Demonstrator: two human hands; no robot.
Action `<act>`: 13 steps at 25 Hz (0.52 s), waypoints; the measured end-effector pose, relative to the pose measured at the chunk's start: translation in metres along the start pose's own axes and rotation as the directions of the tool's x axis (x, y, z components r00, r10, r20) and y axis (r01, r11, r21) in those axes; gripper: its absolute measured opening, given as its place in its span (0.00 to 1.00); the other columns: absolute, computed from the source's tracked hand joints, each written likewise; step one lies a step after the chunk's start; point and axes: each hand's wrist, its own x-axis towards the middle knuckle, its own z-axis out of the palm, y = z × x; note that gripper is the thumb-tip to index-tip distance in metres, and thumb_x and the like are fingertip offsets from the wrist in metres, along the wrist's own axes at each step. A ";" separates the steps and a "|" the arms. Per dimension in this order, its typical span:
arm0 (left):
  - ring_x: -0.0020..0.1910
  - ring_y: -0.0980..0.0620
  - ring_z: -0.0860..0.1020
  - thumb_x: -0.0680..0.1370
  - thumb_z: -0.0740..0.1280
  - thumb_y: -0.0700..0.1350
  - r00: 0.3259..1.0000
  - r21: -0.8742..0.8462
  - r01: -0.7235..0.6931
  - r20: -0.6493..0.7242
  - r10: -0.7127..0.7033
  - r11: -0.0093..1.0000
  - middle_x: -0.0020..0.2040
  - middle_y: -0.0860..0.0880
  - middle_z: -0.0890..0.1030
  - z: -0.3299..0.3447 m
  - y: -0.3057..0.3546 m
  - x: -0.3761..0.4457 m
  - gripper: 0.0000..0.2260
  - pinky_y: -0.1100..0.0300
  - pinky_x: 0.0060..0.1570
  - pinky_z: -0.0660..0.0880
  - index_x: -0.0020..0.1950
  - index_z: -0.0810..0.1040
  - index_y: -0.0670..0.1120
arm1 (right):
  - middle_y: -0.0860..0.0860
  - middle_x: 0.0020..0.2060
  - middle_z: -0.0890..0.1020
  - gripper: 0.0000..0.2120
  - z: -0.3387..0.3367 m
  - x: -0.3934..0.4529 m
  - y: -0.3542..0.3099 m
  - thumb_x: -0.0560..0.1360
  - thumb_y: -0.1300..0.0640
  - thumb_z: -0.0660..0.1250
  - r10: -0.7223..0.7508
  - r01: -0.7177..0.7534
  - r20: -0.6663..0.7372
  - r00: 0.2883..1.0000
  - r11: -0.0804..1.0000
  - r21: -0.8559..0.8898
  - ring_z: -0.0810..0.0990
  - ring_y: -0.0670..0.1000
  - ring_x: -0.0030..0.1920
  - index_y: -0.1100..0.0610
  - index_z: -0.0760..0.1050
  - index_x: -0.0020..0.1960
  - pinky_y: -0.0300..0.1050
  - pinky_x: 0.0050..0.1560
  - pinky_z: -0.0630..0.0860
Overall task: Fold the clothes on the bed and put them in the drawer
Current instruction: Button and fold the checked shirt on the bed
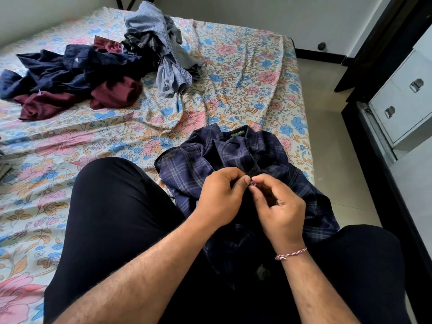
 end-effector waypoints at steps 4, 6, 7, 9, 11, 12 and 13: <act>0.34 0.61 0.75 0.80 0.72 0.45 0.998 -0.096 0.015 0.066 -0.009 0.995 0.34 0.58 0.79 0.010 0.004 -0.009 0.06 0.63 0.38 0.73 0.44 0.81 0.50 | 0.49 0.45 0.87 0.05 0.005 -0.006 0.010 0.80 0.56 0.71 0.450 -0.413 -0.007 0.893 0.825 0.386 0.86 0.51 0.48 0.49 0.85 0.49 0.53 0.53 0.83; 0.43 0.61 0.77 0.78 0.74 0.44 0.983 0.033 -0.106 0.154 0.100 0.994 0.44 0.58 0.80 0.012 0.007 -0.016 0.06 0.63 0.46 0.75 0.53 0.80 0.52 | 0.48 0.44 0.86 0.07 0.005 -0.004 0.019 0.81 0.54 0.69 0.539 -0.478 -0.053 0.840 0.784 0.397 0.84 0.50 0.48 0.49 0.84 0.47 0.55 0.55 0.82; 0.48 0.60 0.78 0.76 0.74 0.45 0.963 0.128 -0.187 0.220 0.156 0.974 0.49 0.57 0.81 0.012 0.007 -0.018 0.11 0.62 0.51 0.76 0.58 0.79 0.52 | 0.47 0.43 0.86 0.07 0.003 -0.002 0.021 0.82 0.54 0.68 0.540 -0.482 -0.079 0.838 0.800 0.358 0.83 0.48 0.47 0.50 0.83 0.47 0.55 0.54 0.81; 0.57 0.54 0.80 0.76 0.72 0.47 0.937 0.319 -0.300 0.274 0.216 0.899 0.57 0.57 0.82 0.004 0.009 -0.013 0.15 0.55 0.57 0.78 0.63 0.79 0.54 | 0.45 0.41 0.84 0.08 -0.001 0.000 0.020 0.83 0.56 0.66 0.486 -0.458 -0.064 0.872 0.855 0.243 0.82 0.46 0.45 0.51 0.81 0.46 0.51 0.52 0.80; 0.54 0.52 0.82 0.77 0.70 0.49 0.938 0.415 -0.336 0.231 0.259 0.846 0.54 0.57 0.84 -0.017 0.015 -0.001 0.10 0.51 0.53 0.80 0.58 0.82 0.56 | 0.45 0.38 0.84 0.06 -0.006 0.001 0.009 0.81 0.54 0.69 0.409 -0.414 0.066 0.910 0.896 0.162 0.80 0.43 0.40 0.50 0.80 0.45 0.42 0.46 0.78; 0.51 0.52 0.83 0.77 0.70 0.50 0.928 0.418 -0.365 0.233 0.290 0.832 0.51 0.57 0.85 -0.032 0.019 0.005 0.07 0.51 0.49 0.81 0.55 0.83 0.57 | 0.45 0.37 0.84 0.04 -0.011 0.000 0.003 0.79 0.52 0.72 0.355 -0.374 0.141 0.924 0.916 0.146 0.80 0.43 0.38 0.49 0.82 0.45 0.39 0.43 0.77; 0.47 0.54 0.83 0.77 0.70 0.52 0.907 0.409 -0.413 0.267 0.326 0.814 0.48 0.58 0.85 -0.049 0.023 0.012 0.06 0.52 0.47 0.81 0.53 0.84 0.57 | 0.46 0.36 0.85 0.03 -0.020 0.004 -0.004 0.75 0.51 0.76 0.284 -0.315 0.205 0.937 0.939 0.138 0.81 0.45 0.36 0.48 0.83 0.45 0.38 0.40 0.77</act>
